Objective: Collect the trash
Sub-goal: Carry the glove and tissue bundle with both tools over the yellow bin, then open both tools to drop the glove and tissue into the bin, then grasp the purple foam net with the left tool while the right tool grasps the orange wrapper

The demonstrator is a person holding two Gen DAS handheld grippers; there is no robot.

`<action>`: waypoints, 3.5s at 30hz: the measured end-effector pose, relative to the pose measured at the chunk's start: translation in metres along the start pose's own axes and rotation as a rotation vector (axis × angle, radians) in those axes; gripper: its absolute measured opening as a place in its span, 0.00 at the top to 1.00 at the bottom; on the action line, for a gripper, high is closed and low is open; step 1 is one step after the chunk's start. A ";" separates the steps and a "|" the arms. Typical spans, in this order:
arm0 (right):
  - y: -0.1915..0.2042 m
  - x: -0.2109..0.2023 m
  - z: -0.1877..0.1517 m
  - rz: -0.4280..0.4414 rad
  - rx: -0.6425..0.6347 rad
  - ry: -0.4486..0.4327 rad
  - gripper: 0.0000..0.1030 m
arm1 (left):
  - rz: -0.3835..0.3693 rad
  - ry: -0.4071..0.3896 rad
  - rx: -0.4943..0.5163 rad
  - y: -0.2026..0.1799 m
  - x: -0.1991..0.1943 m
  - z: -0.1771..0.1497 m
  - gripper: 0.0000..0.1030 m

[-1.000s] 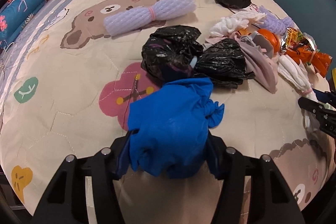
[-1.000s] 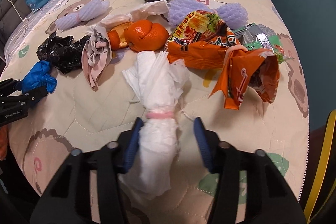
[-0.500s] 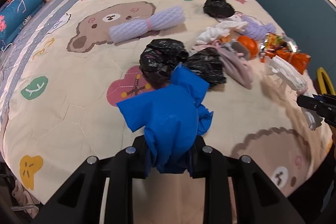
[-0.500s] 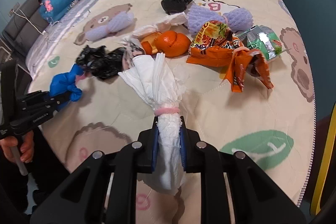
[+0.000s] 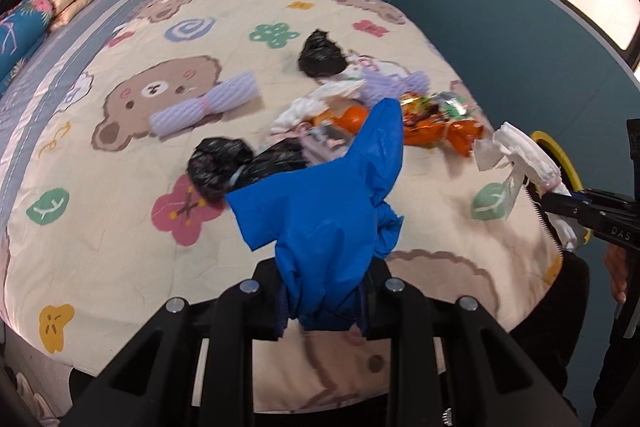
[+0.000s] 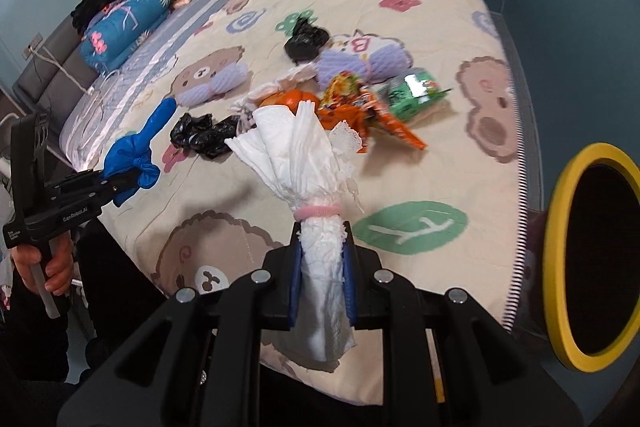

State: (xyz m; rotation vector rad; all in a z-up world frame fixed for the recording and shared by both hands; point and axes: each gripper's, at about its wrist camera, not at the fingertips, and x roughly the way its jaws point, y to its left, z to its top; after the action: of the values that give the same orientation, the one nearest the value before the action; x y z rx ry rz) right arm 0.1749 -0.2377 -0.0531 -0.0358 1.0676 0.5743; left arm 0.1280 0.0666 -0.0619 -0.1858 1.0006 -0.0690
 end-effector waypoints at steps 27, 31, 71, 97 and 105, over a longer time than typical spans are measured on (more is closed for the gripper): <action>-0.208 -0.155 -0.023 -0.294 0.372 -0.255 0.83 | -0.269 -0.019 0.365 -0.255 0.057 0.089 0.77; -0.237 -0.157 -0.028 -0.311 0.427 -0.264 0.83 | -0.293 0.001 0.408 -0.297 0.076 0.091 0.77; -0.321 -0.148 -0.068 -0.349 0.679 -0.293 0.51 | -0.373 0.032 0.380 -0.370 0.122 0.081 0.14; -0.159 -0.063 0.011 -0.194 0.380 -0.175 0.44 | -0.070 -0.084 0.156 -0.146 0.087 0.125 0.08; -0.106 -0.017 0.042 -0.155 0.287 -0.115 0.44 | 0.060 -0.081 0.068 -0.052 0.083 0.133 0.08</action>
State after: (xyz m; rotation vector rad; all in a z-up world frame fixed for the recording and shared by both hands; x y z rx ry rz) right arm 0.2522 -0.3231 -0.0440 0.1627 1.0162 0.2759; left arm 0.2860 0.0204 -0.0515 -0.0954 0.9208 -0.0408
